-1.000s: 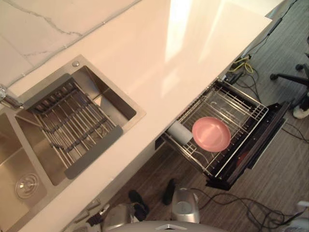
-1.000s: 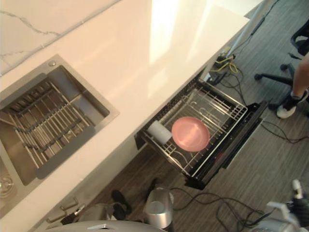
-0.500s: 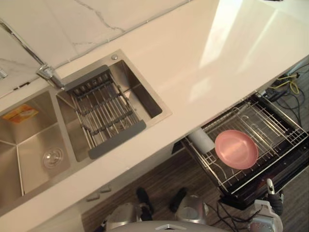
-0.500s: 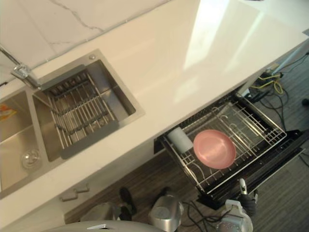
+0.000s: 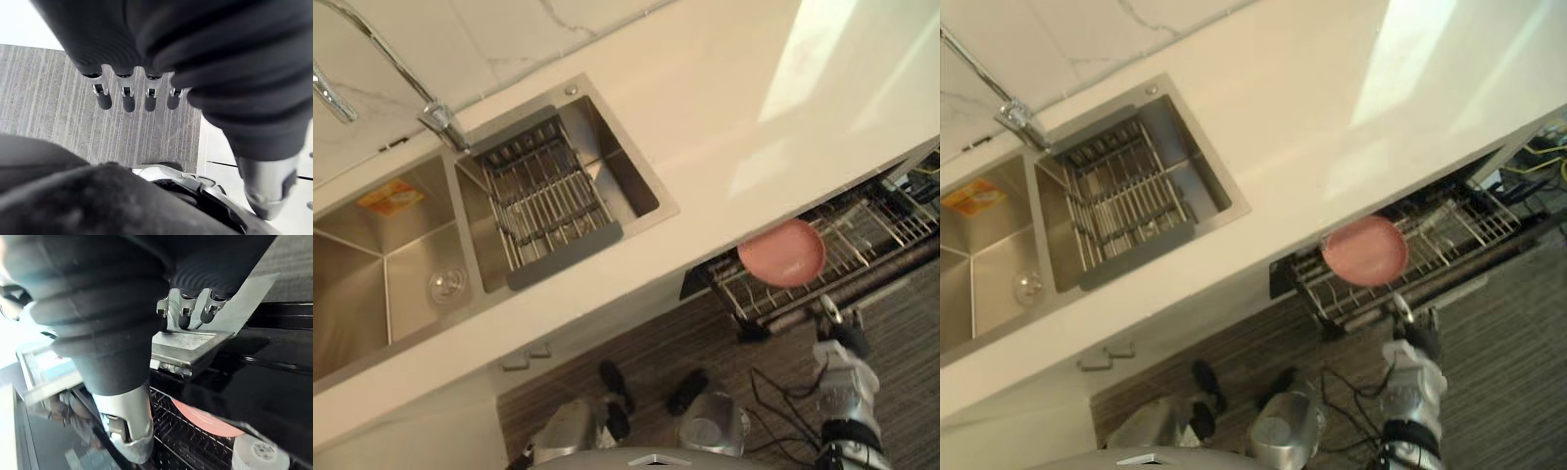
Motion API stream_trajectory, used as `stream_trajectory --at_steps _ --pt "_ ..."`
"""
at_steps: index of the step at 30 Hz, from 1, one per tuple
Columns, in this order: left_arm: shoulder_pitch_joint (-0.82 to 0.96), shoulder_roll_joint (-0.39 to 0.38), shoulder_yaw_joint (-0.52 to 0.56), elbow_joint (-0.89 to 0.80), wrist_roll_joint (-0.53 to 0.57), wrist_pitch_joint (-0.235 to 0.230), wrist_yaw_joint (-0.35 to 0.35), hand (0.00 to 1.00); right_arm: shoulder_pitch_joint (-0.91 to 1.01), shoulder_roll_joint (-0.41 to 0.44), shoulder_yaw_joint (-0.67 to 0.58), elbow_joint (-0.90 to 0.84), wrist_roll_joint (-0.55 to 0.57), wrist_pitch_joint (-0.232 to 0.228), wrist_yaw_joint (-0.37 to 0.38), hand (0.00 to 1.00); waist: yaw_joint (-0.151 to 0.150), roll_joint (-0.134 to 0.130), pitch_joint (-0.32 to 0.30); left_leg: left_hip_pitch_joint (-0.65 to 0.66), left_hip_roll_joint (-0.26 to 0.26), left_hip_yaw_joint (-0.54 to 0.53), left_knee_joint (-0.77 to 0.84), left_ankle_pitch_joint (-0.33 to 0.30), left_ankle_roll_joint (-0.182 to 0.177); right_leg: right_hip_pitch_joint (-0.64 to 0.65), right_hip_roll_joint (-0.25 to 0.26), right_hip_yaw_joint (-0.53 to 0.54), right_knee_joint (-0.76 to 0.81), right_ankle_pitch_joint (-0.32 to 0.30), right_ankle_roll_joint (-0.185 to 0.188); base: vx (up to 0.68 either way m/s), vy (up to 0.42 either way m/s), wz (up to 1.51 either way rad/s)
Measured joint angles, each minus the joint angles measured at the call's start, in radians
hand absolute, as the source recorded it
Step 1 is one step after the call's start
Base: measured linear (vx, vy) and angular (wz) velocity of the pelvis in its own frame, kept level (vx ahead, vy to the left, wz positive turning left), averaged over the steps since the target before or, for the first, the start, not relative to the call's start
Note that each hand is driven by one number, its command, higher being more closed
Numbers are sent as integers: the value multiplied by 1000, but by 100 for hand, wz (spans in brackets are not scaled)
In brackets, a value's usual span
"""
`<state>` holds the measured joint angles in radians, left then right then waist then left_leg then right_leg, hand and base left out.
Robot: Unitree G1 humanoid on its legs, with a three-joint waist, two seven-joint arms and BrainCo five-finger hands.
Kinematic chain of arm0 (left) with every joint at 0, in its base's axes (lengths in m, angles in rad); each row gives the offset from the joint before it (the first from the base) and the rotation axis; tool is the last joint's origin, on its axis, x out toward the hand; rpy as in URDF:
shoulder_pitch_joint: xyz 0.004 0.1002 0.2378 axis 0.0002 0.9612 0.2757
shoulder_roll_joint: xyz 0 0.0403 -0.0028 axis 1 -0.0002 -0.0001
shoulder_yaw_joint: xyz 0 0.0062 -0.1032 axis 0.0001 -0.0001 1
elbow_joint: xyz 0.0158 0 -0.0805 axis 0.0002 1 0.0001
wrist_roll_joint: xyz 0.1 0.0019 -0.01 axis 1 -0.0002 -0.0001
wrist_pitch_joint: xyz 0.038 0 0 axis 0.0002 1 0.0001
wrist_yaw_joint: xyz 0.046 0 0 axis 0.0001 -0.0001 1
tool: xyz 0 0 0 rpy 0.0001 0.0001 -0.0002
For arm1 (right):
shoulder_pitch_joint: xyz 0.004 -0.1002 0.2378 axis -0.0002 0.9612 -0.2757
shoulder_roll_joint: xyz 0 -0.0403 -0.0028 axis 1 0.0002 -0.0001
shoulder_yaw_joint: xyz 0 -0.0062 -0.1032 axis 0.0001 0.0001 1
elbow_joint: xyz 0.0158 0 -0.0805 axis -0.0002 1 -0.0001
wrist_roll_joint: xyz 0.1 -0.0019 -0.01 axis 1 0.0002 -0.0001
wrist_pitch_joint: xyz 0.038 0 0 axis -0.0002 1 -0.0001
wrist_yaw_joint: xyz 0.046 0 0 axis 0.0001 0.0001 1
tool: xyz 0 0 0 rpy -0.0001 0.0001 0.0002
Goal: Walk over to the sink, pick up the cup, carry it to the dishwasher, place the cup inside the dishwasher, then close the dishwasher door
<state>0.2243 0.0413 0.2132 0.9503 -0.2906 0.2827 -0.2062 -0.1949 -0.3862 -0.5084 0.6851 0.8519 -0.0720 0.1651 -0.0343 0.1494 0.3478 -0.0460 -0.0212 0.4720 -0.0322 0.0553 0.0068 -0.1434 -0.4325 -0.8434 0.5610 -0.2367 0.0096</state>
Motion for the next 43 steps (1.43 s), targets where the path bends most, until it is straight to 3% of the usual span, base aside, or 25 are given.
stream_trajectory --at_steps 6,9,12,15,17,20,21,22,23,24,25,28,29,33,38,40,42,43 --pt "-5 -4 -40 3 0 -9 -20 0 -217 -80 117 1 84 9 8 0 28 39 41 -72 0 1 -4 53 17 -53 -45 -54 61 -32 -21 -13 -36 34" --pt "-16 -4 -40 6 0 -13 -24 0 -251 -97 146 29 128 -15 4 0 26 39 53 -99 -5 -13 -8 99 38 -80 -60 -72 95 -42 -38 -12 -76 20" --pt "-41 -3 -42 13 -1 -21 -26 0 -277 -99 152 43 146 -44 -4 0 32 45 55 -137 -3 -32 -4 114 37 -106 -59 -78 103 -43 -45 -71 -84 13" --pt "-72 -3 -61 13 0 -31 -27 0 -329 -102 152 65 173 -75 -18 0 41 70 67 -167 9 -48 -4 118 33 -126 -42 -80 91 -43 -35 -127 -85 -1" --pt "-102 -6 -73 13 -1 -43 -32 0 -370 -116 153 77 172 -84 -24 0 64 106 82 -187 35 -59 -5 118 30 -140 0 -76 58 -26 -8 -165 -75 -21" --pt "-134 -11 -90 12 -29 -69 -49 0 -394 -123 175 69 163 -80 -24 0 77 112 101 -183 50 -52 2 113 0 -149 47 -72 -10 -18 5 -142 -88 -18" --pt "-137 -12 -91 19 -41 -71 -51 0 -391 -122 196 56 155 -76 -23 0 88 117 99 -199 67 -62 18 104 7 -154 63 -68 -18 -25 12 -84 -142 -25" --pt "-135 -6 -85 21 -63 -85 -62 0 -346 -104 219 -17 114 -72 -19 0 79 111 105 -201 86 -55 63 103 20 -171 37 65 181 -51 -71 -66 -233 44" --pt "-135 3 -72 14 -82 -110 -60 0 -285 -63 232 -63 68 -82 -17 0 45 56 127 -176 59 -55 92 125 13 -111 37 188 150 -135 -29 -56 -213 67" --pt "-129 -5 -67 4 -91 -121 -62 0 -271 -51 236 -72 39 -81 -23 0 39 68 128 -174 73 -66 91 131 8 -92 51 167 128 -135 -19 -57 -202 55" --pt "-110 -10 -69 1 -108 -138 -69 0 -216 -6 256 -96 -8 -84 -31 0 46 69 127 -147 93 -75 71 139 -1 -73 98 159 78 -107 -29 -5 -147 -7" --pt "-69 -12 -69 -8 -161 -175 -64 0 -32 125 297 -136 -143 -109 -53 0 43 39 123 -79 100 -77 -14 156 -16 -41 149 158 21 -92 -41 21 -146 -14" --pt "-66 -15 -68 -7 -171 -175 -63 0 3 145 297 -129 -165 -111 -63 0 42 33 121 -67 100 -78 -21 153 -21 -28 155 154 11 -91 -40 32 -70 -8" --pt "-18 8 -56 -20 -228 -171 -57 0 257 232 256 -19 -270 -131 -107 0 11 -48 72 20 93 -72 -43 139 -33 57 165 150 -35 -84 -16 101 -21 -11" --pt "-5 65 -55 -26 -285 -114 -89 0 359 256 241 106 -356 -112 -111 0 -1 -143 -13 86 48 -39 -44 74 -21 118 135 176 -59 -67 30 120 84 -12" --pt "-17 70 -59 -21 -295 -103 -103 0 358 256 206 170 -411 -84 -82 0 -1 -146 -18 104 37 -73 -51 46 8 129 129 232 -11 -32 60 107 71 27" --pt "-42 70 -59 8 -293 -82 -97 0 367 276 163 256 -428 -53 -61 0 -19 -120 -25 115 48 -153 -49 33 24 82 138 330 86 38 54 165 90 91" --pt "-67 74 -58 23 -276 -73 -98 0 373 303 132 298 -423 -23 -50 0 -21 -111 -29 113 65 -198 -46 30 25 76 184 417 24 -15 73 110 45 75"
